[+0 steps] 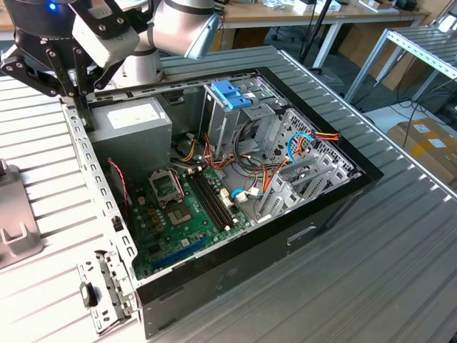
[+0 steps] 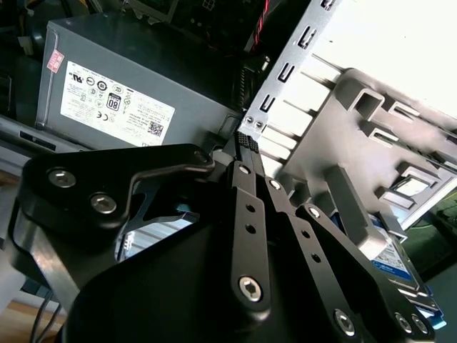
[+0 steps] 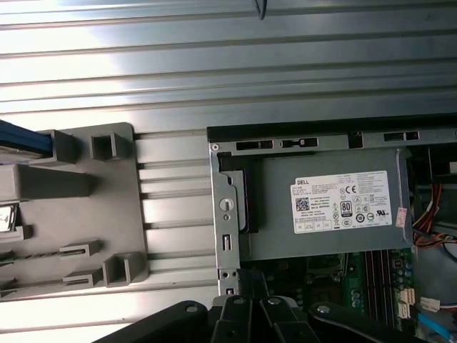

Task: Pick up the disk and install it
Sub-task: 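Reach for the disk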

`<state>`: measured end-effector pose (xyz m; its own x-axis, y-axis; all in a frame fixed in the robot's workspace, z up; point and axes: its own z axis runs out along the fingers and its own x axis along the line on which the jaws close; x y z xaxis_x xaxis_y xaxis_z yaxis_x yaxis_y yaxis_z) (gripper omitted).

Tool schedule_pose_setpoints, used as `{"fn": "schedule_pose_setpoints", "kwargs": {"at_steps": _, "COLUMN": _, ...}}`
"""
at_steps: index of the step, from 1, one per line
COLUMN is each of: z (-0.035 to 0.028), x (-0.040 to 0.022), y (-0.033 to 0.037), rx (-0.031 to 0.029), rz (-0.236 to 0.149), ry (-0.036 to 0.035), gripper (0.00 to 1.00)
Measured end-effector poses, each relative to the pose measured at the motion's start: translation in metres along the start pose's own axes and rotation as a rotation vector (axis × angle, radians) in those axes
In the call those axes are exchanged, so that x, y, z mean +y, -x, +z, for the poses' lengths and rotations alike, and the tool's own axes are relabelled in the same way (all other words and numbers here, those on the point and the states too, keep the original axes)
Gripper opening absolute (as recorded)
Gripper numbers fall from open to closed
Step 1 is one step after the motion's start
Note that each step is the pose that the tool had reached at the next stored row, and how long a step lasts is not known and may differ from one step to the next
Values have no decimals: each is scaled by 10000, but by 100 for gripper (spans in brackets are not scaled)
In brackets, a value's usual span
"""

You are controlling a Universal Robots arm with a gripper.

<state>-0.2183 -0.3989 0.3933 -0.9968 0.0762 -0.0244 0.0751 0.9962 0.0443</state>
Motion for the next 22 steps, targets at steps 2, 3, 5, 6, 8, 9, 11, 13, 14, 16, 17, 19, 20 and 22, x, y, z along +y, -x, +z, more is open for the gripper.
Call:
{"fn": "schedule_pose_setpoints", "kwargs": {"at_steps": 2, "z": 0, "x": -1, "y": -7, "rx": 0, "rz": 0, "ry": 0, "gripper": 11}}
{"fn": "schedule_pose_setpoints", "kwargs": {"at_steps": 3, "z": 0, "x": -1, "y": -13, "rx": -1, "rz": 0, "ry": 1, "gripper": 11}}
{"fn": "schedule_pose_setpoints", "kwargs": {"at_steps": 5, "z": 0, "x": -2, "y": -23, "rx": 0, "rz": 0, "ry": 0, "gripper": 11}}
{"fn": "schedule_pose_setpoints", "kwargs": {"at_steps": 6, "z": 0, "x": -2, "y": -27, "rx": -1, "rz": 0, "ry": 1, "gripper": 11}}
{"fn": "schedule_pose_setpoints", "kwargs": {"at_steps": 8, "z": -1, "x": -3, "y": -39, "rx": 0, "rz": 0, "ry": 0, "gripper": 11}}
{"fn": "schedule_pose_setpoints", "kwargs": {"at_steps": 9, "z": -2, "x": -4, "y": -47, "rx": 0, "rz": 0, "ry": 0, "gripper": 11}}
{"fn": "schedule_pose_setpoints", "kwargs": {"at_steps": 11, "z": -1, "x": -4, "y": -56, "rx": 0, "rz": 0, "ry": 0, "gripper": 11}}
{"fn": "schedule_pose_setpoints", "kwargs": {"at_steps": 13, "z": -2, "x": -5, "y": -65, "rx": 0, "rz": 0, "ry": 0, "gripper": 11}}
{"fn": "schedule_pose_setpoints", "kwargs": {"at_steps": 14, "z": -2, "x": -5, "y": -70, "rx": 0, "rz": 0, "ry": 1, "gripper": 11}}
{"fn": "schedule_pose_setpoints", "kwargs": {"at_steps": 16, "z": -2, "x": -6, "y": -76, "rx": 0, "rz": -1, "ry": 0, "gripper": 11}}
{"fn": "schedule_pose_setpoints", "kwargs": {"at_steps": 17, "z": -2, "x": -6, "y": -79, "rx": 0, "rz": -1, "ry": 0, "gripper": 11}}
{"fn": "schedule_pose_setpoints", "kwargs": {"at_steps": 19, "z": -2, "x": -6, "y": -85, "rx": 0, "rz": 0, "ry": 0, "gripper": 11}}
{"fn": "schedule_pose_setpoints", "kwargs": {"at_steps": 20, "z": -2, "x": -7, "y": -90, "rx": 0, "rz": 0, "ry": 0, "gripper": 11}}
{"fn": "schedule_pose_setpoints", "kwargs": {"at_steps": 22, "z": -3, "x": -7, "y": -94, "rx": 0, "rz": -1, "ry": 0, "gripper": 11}}
